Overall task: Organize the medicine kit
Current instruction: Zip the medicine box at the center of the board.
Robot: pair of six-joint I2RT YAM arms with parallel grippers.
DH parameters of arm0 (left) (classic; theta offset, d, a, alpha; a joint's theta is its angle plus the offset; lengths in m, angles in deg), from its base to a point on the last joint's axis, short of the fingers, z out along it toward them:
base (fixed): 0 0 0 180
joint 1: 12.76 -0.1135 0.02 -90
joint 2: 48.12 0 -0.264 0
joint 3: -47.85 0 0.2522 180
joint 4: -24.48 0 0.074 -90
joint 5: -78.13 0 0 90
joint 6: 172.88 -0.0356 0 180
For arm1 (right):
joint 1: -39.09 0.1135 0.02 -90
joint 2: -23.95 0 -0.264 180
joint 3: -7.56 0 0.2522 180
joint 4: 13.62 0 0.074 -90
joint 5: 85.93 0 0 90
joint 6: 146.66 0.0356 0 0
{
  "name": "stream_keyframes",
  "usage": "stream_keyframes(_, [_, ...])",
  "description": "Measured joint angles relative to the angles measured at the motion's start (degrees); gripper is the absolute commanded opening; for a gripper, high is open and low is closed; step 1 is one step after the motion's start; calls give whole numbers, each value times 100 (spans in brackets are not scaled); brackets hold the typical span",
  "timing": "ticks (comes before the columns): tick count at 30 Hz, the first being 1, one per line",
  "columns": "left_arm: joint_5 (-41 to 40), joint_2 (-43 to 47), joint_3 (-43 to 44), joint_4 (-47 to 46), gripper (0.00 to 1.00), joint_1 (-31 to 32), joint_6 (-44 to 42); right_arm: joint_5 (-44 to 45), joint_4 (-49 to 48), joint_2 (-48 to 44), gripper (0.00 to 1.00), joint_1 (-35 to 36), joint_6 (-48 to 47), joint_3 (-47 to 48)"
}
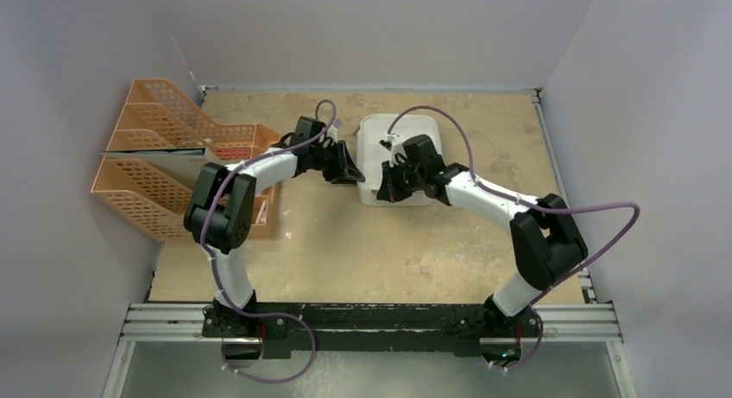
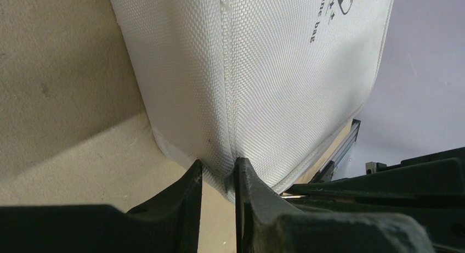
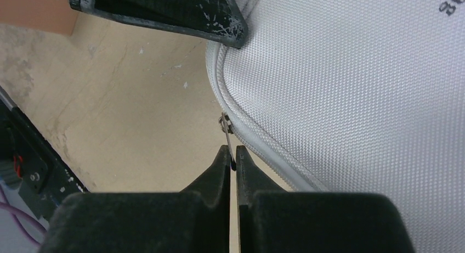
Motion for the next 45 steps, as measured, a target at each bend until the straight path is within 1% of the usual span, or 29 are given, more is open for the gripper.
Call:
stream_keyframes(7, [42, -59, 63, 85, 1, 48, -15, 210, -968, -468, 0, -79, 699, -879])
stream_keyframes(13, [175, -144, 149, 149, 1, 168, 31, 494, -1270, -1014, 0, -151, 911, -1464])
stream_keyframes(16, [195, -195, 234, 254, 0, 184, 17, 793, -1252, -1438, 0, -247, 798, -1788])
stream_keyframes(20, [153, -216, 317, 352, 0, 28, -129, 1412, -1191, -2083, 0, -632, 361, -2280])
stream_keyframes(24, [170, -225, 326, 343, 0, 4, -164, 1556, -1161, -2155, 1, -640, 205, -2347])
stream_keyframes(26, [210, -223, 291, 286, 1, 0, -153, 1515, -1014, -2131, 13, -629, 240, -2258])
stream_keyframes(27, [229, -214, 264, 243, 1, -2, -151, 1456, -911, -2085, 18, -614, 343, -2149])
stream_keyframes(30, [267, -184, 175, 103, 1, -4, -118, 1364, -866, -1895, 27, -411, 656, -1827])
stream_keyframes(32, [310, -160, 90, -24, 1, -17, -87, 1443, -1025, -1838, 36, -66, 835, -1803])
stream_keyframes(35, [354, -131, -15, -192, 1, -28, -15, 1672, -1377, -1725, 44, 439, 1187, -1858])
stream_keyframes(38, [391, -125, -63, -282, 1, -33, 31, 2052, -1801, -1519, 57, 807, 1469, -1969])
stream_keyframes(45, [413, -125, -74, -313, 1, -33, 50, 3117, -2417, -872, 61, 1355, 1716, -1963])
